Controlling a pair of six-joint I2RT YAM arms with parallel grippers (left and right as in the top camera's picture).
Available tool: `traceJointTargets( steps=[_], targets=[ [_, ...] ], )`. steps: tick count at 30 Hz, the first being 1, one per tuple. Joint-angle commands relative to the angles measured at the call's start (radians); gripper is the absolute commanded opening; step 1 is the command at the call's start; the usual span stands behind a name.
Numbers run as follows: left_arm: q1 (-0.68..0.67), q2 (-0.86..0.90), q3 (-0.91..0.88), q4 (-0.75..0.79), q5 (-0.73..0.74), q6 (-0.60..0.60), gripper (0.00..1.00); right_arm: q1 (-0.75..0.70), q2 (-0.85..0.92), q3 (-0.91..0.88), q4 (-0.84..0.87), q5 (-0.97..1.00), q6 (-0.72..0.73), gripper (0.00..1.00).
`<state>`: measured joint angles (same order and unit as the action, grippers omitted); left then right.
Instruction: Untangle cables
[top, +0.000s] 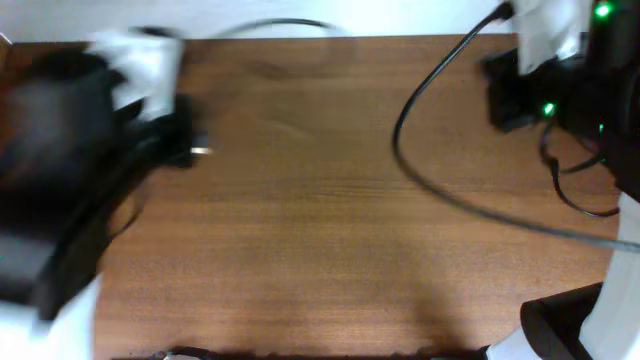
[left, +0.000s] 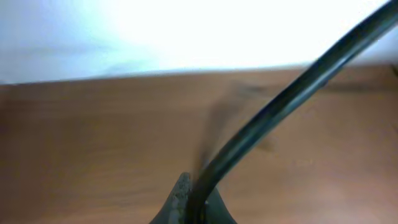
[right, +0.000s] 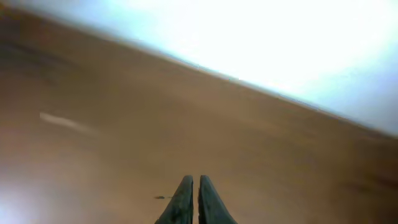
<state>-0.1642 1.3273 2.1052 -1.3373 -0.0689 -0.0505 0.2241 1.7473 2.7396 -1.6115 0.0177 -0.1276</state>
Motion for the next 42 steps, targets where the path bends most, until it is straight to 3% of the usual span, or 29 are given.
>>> traceJointTargets(
  steps=[1,2,3,5,6,8,10,12,13,15,19,22,25,27,28,29,30,31,33,36,40,42],
  targets=[
    [0.04,-0.062,0.015,-0.04,-0.079,-0.01,0.0,-0.139,-0.005,0.011,0.158,0.514,-0.032,0.04],
    [0.045,-0.049,0.014,-0.061,-0.073,-0.009,0.0,-0.203,-0.005,0.011,0.165,0.412,-0.04,0.04],
    [0.045,-0.031,0.014,-0.066,-0.019,0.0,0.0,-0.21,-0.011,0.011,0.129,0.167,-0.04,0.04],
    [0.045,0.004,0.014,-0.038,0.118,0.025,0.0,-0.136,-0.008,0.011,0.046,-0.24,-0.04,0.04],
    [0.045,0.029,0.014,-0.02,0.171,0.029,0.0,-0.047,-0.002,0.01,-0.011,-0.357,-0.04,0.33],
    [0.045,0.047,0.014,-0.003,0.243,0.065,0.0,0.069,0.024,0.009,-0.067,-0.365,-0.04,0.59],
    [0.045,0.048,0.014,0.005,0.246,0.066,0.0,0.182,0.085,-0.001,-0.08,-0.362,-0.089,0.6],
    [0.045,0.047,0.014,0.001,0.246,0.066,0.0,0.246,0.154,-0.001,-0.072,-0.351,-0.255,0.63],
    [0.045,0.047,0.014,0.0,0.247,0.067,0.0,0.277,0.2,-0.001,-0.061,-0.329,-0.405,0.64],
    [0.045,0.047,0.014,0.001,0.249,0.067,0.0,0.301,0.283,-0.001,0.027,-0.32,-0.52,0.65],
    [0.045,0.047,0.014,-0.003,0.249,0.067,0.0,0.324,0.33,-0.001,0.196,-0.321,-0.524,0.69],
    [0.045,0.047,0.014,-0.004,0.249,0.067,0.0,0.359,0.33,-0.001,0.362,-0.41,-0.517,0.8],
    [0.045,0.053,0.014,0.0,0.248,0.082,0.0,0.412,0.329,-0.001,0.514,-0.538,-0.283,0.84],
    [0.045,0.064,0.014,0.0,0.248,0.082,0.0,0.426,0.33,-0.001,0.525,-0.528,-0.283,0.8],
    [0.045,0.07,0.014,0.0,0.248,0.082,0.0,0.423,0.351,-0.002,0.507,-0.452,-0.283,0.7],
    [0.045,0.069,0.014,-0.001,0.248,0.082,0.0,0.421,0.364,-0.003,0.491,-0.405,-0.283,0.51],
    [0.045,0.068,0.014,-0.003,0.248,0.083,0.0,0.416,0.401,-0.004,0.455,-0.325,-0.283,0.04],
    [0.045,0.067,0.014,-0.003,0.247,0.09,0.0,0.41,0.433,-0.008,0.433,-0.258,-0.283,0.04],
    [0.045,0.064,0.014,-0.008,0.245,0.093,0.0,0.368,0.482,-0.008,0.402,0.071,-0.282,0.04],
    [0.045,0.04,0.014,-0.011,0.211,0.101,0.0,0.198,0.423,0.036,0.447,0.37,-0.237,0.04],
    [0.045,-0.005,0.014,-0.019,0.127,0.1,0.0,-0.173,0.274,0.167,0.474,0.393,-0.212,0.04],
    [0.045,-0.018,0.014,-0.044,0.071,0.095,0.0,-0.366,0.18,0.167,0.494,0.197,-0.169,0.04]
  ],
)
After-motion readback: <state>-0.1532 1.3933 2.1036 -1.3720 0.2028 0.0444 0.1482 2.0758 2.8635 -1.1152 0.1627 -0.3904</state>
